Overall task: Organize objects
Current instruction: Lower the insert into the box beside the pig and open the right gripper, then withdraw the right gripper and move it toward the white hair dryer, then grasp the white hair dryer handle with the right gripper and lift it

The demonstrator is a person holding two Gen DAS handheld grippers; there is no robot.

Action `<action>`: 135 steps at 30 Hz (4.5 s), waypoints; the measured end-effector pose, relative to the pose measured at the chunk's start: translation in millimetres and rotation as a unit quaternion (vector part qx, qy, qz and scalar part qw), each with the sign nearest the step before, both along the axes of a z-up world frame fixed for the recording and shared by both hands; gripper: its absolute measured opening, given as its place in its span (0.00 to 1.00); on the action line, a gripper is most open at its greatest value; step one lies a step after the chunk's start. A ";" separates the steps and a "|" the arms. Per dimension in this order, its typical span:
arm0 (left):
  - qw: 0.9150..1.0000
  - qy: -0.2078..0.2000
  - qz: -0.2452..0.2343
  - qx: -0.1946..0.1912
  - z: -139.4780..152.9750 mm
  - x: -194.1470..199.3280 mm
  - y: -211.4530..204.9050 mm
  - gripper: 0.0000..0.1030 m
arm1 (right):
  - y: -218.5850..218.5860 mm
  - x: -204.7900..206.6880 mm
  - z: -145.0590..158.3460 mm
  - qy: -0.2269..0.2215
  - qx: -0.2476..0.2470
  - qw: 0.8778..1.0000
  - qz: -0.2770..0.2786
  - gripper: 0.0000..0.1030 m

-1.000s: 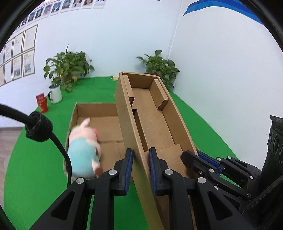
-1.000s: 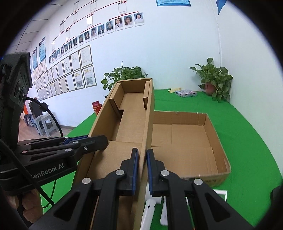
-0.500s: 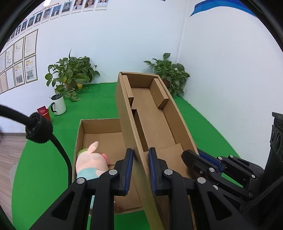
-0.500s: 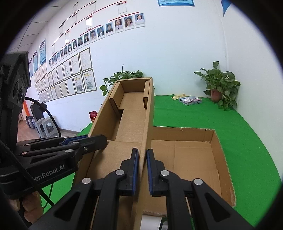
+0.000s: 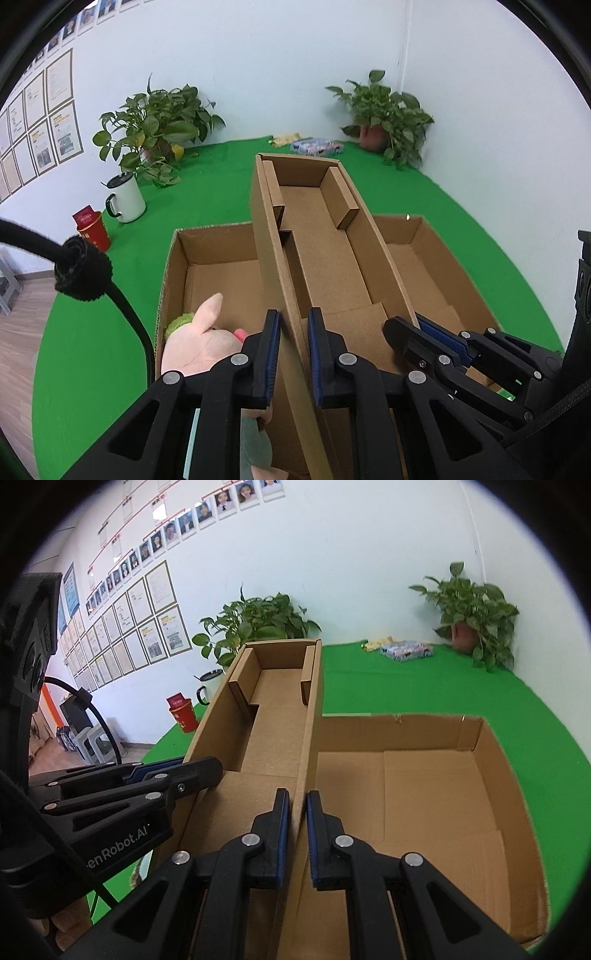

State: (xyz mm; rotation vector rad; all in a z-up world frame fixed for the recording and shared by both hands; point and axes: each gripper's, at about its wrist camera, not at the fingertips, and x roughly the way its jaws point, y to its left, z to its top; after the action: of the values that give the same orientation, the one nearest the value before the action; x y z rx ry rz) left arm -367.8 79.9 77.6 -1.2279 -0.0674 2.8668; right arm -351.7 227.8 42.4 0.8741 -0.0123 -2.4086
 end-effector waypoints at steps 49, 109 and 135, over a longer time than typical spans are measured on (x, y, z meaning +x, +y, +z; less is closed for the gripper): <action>0.974 0.194 0.116 -0.024 -23.3 197.5 18.5 0.99 | 73.5 105.0 -7.3 0.102 0.096 0.988 -0.058 1.00; 0.961 -0.096 -0.060 0.253 -138.6 196.3 74.2 0.86 | 91.4 192.0 -91.4 -0.062 0.036 0.994 0.085 1.00; 0.940 -0.184 -0.063 0.282 -185.8 174.1 94.6 0.29 | 84.1 216.6 -109.8 -0.131 0.109 0.979 0.111 0.36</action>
State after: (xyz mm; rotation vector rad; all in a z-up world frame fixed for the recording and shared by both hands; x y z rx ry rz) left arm -193.6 174.5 -108.2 -1.5218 -0.7272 2.2219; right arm -135.1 311.9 -67.3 1.2205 0.2392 -2.1006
